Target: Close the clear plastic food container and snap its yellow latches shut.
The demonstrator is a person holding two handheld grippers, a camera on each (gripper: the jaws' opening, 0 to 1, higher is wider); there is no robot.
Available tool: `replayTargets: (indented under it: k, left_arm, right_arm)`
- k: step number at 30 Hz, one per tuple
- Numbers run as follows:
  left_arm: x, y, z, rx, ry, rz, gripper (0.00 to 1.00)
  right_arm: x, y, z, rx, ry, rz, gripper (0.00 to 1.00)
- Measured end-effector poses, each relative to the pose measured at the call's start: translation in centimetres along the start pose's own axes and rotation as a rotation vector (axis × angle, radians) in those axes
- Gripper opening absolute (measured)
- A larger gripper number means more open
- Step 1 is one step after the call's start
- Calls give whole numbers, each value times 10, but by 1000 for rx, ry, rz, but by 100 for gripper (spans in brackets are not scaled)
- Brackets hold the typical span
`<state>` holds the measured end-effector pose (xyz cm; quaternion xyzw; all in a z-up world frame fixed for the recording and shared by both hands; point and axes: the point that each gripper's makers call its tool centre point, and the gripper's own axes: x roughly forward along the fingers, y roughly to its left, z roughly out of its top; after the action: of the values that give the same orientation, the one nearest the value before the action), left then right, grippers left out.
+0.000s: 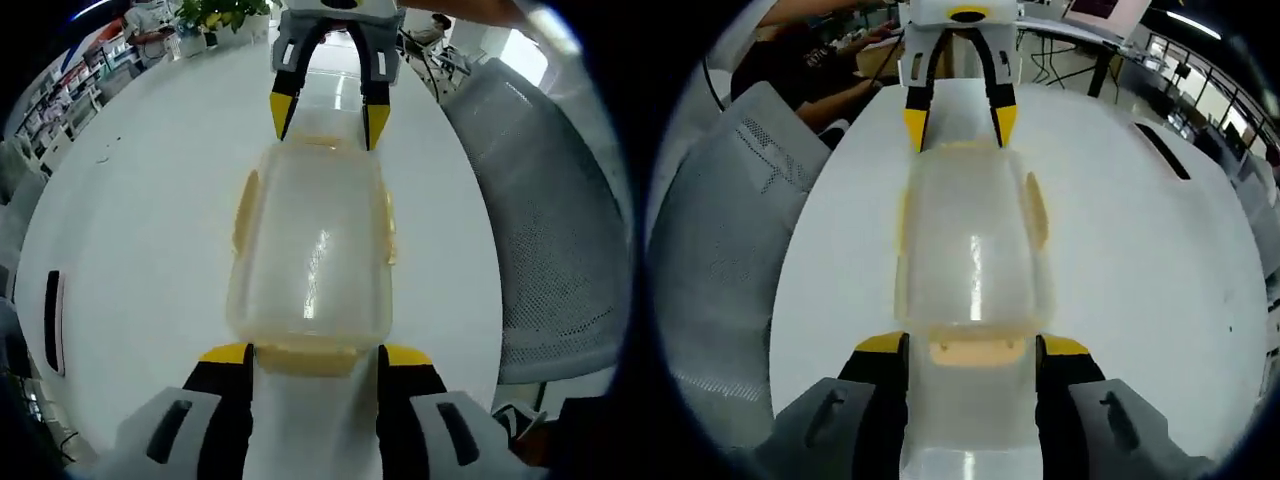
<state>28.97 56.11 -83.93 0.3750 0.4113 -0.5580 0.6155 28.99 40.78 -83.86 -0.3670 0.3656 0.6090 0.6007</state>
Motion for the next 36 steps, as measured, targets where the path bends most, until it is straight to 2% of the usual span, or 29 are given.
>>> replayTargets:
  k: [6, 10, 21, 27, 36]
  left_arm:
    - [1, 2, -2, 48, 28, 2, 39]
    - [0, 0, -2, 28, 31, -13, 34]
    - [3, 3, -3, 33, 30, -15, 34]
    - [3, 4, -4, 36, 22, -11, 34]
    - [4, 5, -2, 43, 29, 0, 34]
  right_arm:
    - [3, 0, -2, -37, 33, 14, 44]
    - [6, 2, -4, -48, 52, 26, 42]
    - [8, -3, -7, -49, 82, 12, 38]
    - [7, -4, -7, -62, 68, 21, 37]
    - [6, -5, -8, -54, 99, 17, 37]
